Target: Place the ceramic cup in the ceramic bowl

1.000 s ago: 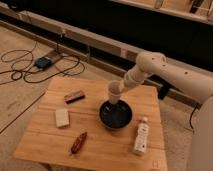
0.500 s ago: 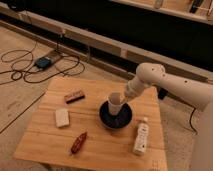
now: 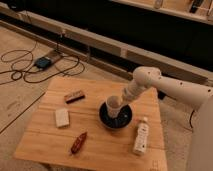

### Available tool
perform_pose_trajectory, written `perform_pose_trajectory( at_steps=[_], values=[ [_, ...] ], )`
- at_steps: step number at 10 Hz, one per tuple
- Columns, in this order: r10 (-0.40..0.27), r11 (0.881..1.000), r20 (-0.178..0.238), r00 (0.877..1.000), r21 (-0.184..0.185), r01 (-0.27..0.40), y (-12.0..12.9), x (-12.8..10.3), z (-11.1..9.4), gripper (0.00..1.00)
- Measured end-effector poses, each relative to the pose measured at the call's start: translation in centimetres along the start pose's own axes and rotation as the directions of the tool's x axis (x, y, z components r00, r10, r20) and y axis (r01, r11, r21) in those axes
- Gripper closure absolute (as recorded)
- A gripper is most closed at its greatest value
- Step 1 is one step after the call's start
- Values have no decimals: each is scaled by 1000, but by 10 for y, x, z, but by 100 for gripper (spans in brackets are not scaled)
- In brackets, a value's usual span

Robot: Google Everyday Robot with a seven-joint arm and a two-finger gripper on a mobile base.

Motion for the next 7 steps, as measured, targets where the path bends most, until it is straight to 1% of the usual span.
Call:
perform_pose_trajectory(
  at_steps=[3, 6, 7],
  values=[
    [1, 1000, 12, 1000, 11, -1, 0, -1, -5, 20],
    [-25, 999, 43, 999, 22, 24, 6, -16, -16, 20],
    [-45, 998, 54, 998, 35, 43, 8, -24, -23, 20]
  ],
)
